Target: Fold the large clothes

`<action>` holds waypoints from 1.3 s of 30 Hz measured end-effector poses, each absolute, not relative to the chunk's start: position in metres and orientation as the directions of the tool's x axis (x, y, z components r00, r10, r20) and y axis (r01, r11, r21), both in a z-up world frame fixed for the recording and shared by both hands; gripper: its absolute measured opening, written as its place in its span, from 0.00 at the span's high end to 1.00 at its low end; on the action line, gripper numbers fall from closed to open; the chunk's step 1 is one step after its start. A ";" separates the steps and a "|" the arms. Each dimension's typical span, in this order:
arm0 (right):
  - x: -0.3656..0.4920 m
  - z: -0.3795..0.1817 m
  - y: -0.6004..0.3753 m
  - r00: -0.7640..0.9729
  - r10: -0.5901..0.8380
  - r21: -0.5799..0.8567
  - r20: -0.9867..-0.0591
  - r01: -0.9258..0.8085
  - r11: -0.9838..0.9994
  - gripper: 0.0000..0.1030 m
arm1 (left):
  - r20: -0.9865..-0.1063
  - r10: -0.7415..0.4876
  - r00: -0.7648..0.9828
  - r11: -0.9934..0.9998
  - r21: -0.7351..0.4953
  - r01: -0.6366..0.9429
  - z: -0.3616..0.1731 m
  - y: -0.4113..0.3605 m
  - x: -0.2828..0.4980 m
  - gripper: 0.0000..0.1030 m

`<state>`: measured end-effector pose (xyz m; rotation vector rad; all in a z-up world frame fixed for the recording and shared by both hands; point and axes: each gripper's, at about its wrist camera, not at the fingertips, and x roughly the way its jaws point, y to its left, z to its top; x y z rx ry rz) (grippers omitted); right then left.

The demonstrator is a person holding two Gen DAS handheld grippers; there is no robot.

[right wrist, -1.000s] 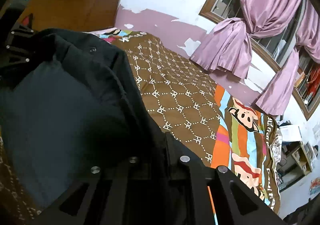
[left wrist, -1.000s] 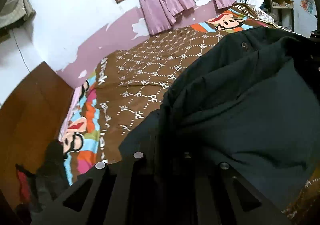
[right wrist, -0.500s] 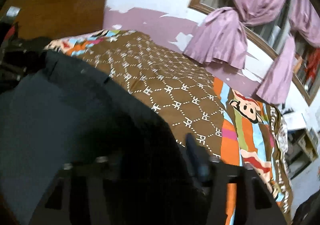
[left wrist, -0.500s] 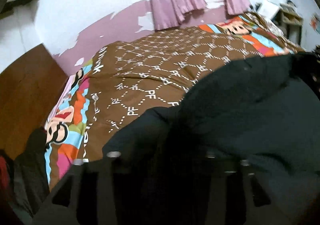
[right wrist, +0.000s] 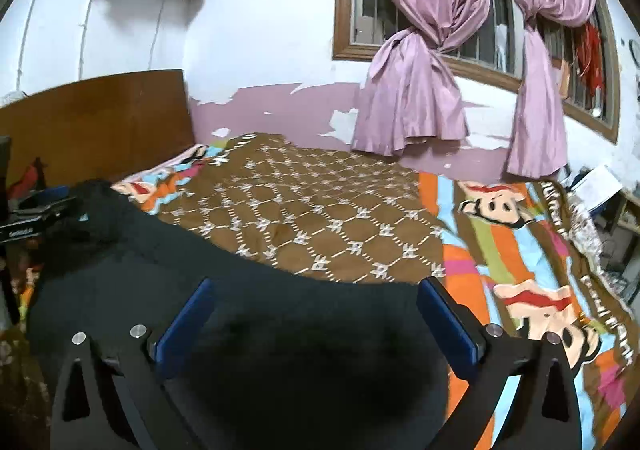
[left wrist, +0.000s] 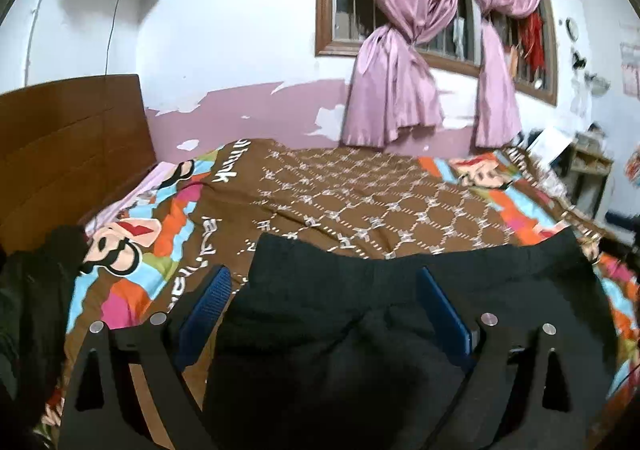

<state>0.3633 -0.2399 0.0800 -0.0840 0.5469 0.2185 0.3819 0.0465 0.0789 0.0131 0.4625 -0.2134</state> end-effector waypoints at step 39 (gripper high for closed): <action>0.421 -0.018 -0.188 0.507 0.276 0.060 -0.816 -0.401 0.914 0.00 | -0.766 -0.234 0.598 0.889 0.081 0.451 0.009 -0.036 0.420 0.01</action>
